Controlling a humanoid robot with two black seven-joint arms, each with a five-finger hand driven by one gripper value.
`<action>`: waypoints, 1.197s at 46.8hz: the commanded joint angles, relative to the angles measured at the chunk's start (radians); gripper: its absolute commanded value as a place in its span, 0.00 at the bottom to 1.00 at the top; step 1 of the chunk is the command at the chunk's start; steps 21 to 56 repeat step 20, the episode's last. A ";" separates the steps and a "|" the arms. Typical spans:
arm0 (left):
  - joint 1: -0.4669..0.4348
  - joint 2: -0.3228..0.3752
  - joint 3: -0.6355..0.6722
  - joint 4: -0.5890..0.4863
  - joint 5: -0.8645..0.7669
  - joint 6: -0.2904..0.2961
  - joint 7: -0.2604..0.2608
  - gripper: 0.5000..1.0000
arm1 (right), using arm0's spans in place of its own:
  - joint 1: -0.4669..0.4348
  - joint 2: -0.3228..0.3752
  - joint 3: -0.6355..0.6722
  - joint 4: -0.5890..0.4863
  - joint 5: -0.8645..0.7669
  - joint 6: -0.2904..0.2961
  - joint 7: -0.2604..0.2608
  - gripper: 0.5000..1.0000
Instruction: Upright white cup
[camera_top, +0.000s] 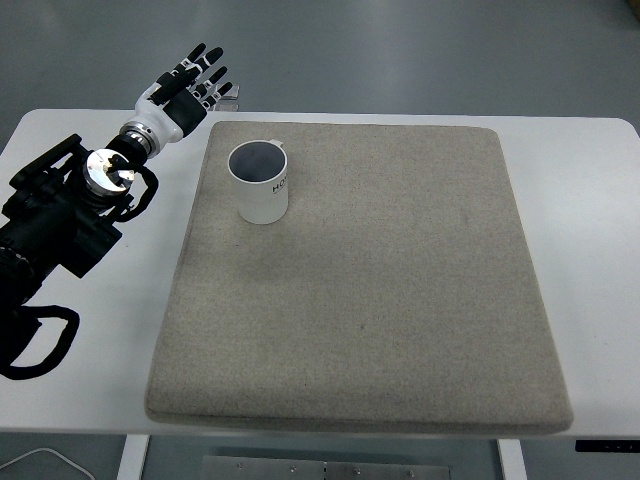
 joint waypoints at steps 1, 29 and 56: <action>-0.002 -0.022 0.000 -0.001 0.000 0.047 -0.001 0.99 | 0.000 0.000 0.000 0.002 0.000 0.001 0.000 0.86; -0.011 -0.044 -0.002 -0.001 0.003 0.058 -0.021 0.99 | 0.000 0.000 0.000 0.005 0.000 0.001 0.000 0.86; -0.011 -0.044 -0.002 -0.001 0.003 0.058 -0.021 0.99 | 0.000 0.000 0.000 0.005 0.000 0.001 0.000 0.86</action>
